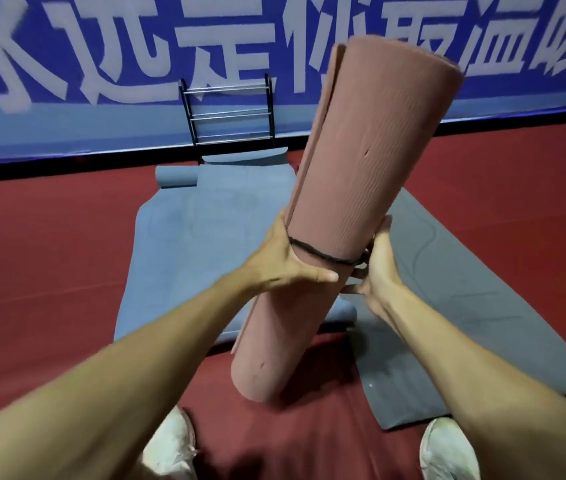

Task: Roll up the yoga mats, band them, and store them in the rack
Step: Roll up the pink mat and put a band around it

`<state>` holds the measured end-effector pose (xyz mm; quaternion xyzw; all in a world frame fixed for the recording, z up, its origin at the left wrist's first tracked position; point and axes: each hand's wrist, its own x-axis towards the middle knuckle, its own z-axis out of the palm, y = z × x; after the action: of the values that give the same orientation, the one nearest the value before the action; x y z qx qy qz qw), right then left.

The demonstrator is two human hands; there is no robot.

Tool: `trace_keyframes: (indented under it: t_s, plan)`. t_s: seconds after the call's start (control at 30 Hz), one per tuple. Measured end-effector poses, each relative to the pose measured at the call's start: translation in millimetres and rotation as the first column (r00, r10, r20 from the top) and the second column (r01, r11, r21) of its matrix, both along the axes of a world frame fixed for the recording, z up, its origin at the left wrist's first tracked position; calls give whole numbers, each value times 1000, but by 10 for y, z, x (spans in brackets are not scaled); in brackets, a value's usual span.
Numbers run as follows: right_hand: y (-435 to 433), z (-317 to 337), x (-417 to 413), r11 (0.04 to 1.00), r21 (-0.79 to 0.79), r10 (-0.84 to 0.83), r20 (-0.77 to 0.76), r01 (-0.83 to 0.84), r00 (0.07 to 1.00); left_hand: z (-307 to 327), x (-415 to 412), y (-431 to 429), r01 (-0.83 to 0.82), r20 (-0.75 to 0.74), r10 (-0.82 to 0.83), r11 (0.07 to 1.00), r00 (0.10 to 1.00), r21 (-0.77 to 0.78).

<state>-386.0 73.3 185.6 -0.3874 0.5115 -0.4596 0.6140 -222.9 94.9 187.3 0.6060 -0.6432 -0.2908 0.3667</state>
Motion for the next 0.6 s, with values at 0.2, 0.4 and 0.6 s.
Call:
trace_keyframes:
  t_s: [0.2,0.4,0.6]
  plan:
    - [279,726,345,997,-76,-18,169,32,985,1132,92,464,-88,354,203,945,913,-316]
    - [422,1117,1056,978,-35,209,110,-207,972,1509,894,799,-229,369,307,943,877,-242]
    - [707,520,2152,863,132,505,-191,-488,842,584,1891,1215,-561,246,546,828,801,-8]
